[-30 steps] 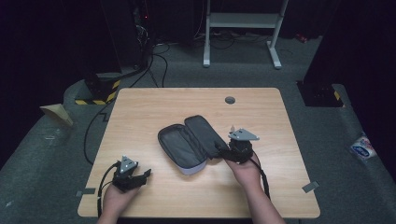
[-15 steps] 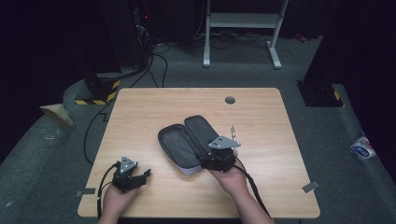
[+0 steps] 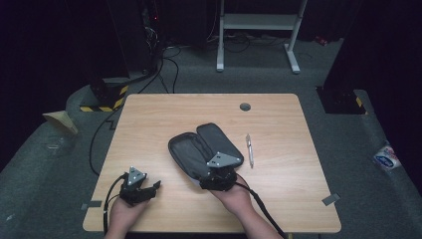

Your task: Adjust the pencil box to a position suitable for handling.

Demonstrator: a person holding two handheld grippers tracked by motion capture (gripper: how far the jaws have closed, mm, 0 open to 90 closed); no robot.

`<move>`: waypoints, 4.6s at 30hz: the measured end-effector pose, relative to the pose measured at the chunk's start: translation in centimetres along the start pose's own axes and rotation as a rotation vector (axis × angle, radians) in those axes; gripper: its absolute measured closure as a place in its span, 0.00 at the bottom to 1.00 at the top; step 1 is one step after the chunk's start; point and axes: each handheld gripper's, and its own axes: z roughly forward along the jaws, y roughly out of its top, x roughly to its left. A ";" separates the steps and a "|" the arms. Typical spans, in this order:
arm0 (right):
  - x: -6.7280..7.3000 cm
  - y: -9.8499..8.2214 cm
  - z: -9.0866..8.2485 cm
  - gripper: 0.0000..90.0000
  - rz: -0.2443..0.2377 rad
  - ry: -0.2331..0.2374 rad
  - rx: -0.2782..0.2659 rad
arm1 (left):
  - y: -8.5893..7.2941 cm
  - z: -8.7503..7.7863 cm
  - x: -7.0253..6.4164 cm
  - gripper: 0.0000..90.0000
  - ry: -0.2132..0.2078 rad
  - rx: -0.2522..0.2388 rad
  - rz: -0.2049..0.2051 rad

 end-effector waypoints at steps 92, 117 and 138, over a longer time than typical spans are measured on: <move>-3.0 -9.3 -6.1 0.79 0.111 -0.248 0.126 | 5.6 3.4 -1.1 0.74 0.006 -0.078 -0.012; -2.6 -9.1 -5.0 0.75 0.102 -0.230 0.125 | 4.5 2.9 -2.7 0.78 -0.075 -0.043 0.019; -3.0 -8.5 -4.4 0.72 0.082 -0.214 0.118 | 3.8 1.8 -0.4 0.81 0.013 -0.077 -0.019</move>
